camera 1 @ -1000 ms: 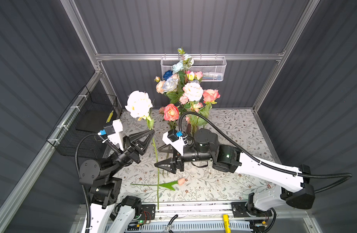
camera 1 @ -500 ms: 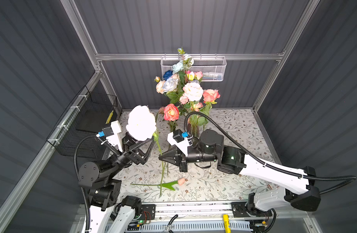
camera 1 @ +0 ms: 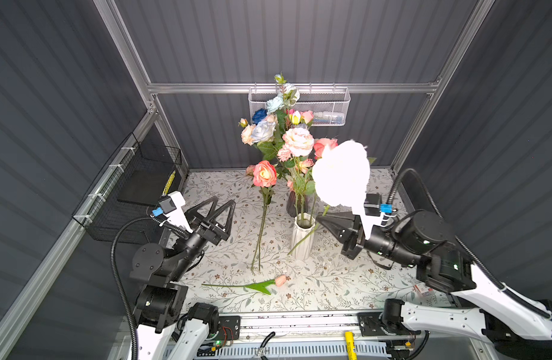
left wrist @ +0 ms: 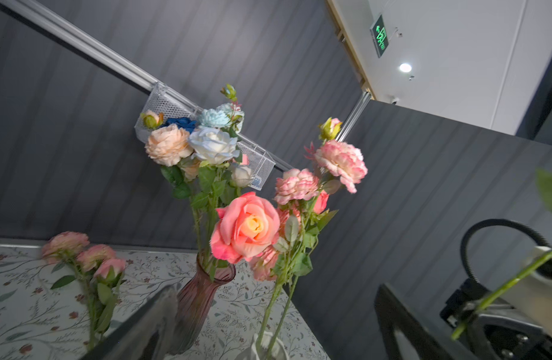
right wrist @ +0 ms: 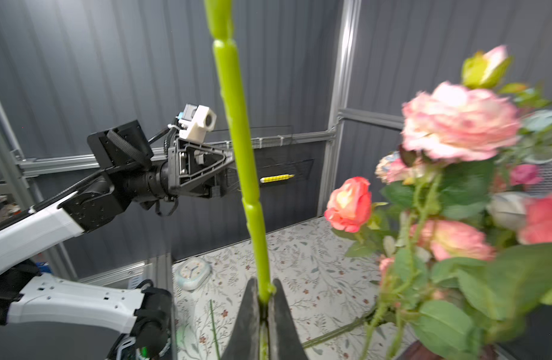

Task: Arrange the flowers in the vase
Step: 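Carry the rose over the white vase with the right gripper while the left withdraws, then lower the rose stem into the white vase with the right gripper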

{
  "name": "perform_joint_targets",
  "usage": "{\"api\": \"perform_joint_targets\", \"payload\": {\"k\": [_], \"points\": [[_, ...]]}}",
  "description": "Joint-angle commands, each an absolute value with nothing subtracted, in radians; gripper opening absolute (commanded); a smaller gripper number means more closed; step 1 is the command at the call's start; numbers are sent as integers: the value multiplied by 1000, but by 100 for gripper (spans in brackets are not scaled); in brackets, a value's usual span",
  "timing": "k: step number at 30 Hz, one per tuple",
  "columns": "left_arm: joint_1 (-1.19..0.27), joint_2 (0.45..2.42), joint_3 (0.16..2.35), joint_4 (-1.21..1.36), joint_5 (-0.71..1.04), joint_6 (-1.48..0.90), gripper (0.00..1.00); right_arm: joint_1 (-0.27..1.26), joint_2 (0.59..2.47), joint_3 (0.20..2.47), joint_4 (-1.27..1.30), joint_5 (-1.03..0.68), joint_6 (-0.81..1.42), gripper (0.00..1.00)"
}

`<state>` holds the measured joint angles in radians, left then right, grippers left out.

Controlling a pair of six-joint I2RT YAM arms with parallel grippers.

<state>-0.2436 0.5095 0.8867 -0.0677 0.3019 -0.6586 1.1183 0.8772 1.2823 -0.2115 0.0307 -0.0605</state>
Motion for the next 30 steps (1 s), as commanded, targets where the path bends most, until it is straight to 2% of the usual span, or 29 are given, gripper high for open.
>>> {"api": "perform_joint_targets", "payload": {"k": [1, 7, 10, 17, 24, 27, 30], "points": [[-249, 512, 877, -122, 262, -621, 100, 1094, 876, 1350, -249, 153, -179, 0], [-249, 519, 875, -151, 256, -615, 100, 994, 926, 1446, -262, 128, -226, 0], [-249, 518, 877, -159, 256, -610, 100, 911, 944, 1438, -253, 64, -187, 0], [-249, 523, 869, -174, 249, -600, 100, 777, 978, 1309, -148, -97, -30, 0], [-249, 530, 847, -174, 242, -598, 100, 735, 1017, 1177, -85, -110, 65, 0], [-249, 541, 842, -182, 242, -595, 100, 720, 1026, 1134, -75, -116, 110, 12], [-249, 559, 842, -185, 245, -596, 100, 708, 1034, 1117, -91, -132, 139, 30]]}}
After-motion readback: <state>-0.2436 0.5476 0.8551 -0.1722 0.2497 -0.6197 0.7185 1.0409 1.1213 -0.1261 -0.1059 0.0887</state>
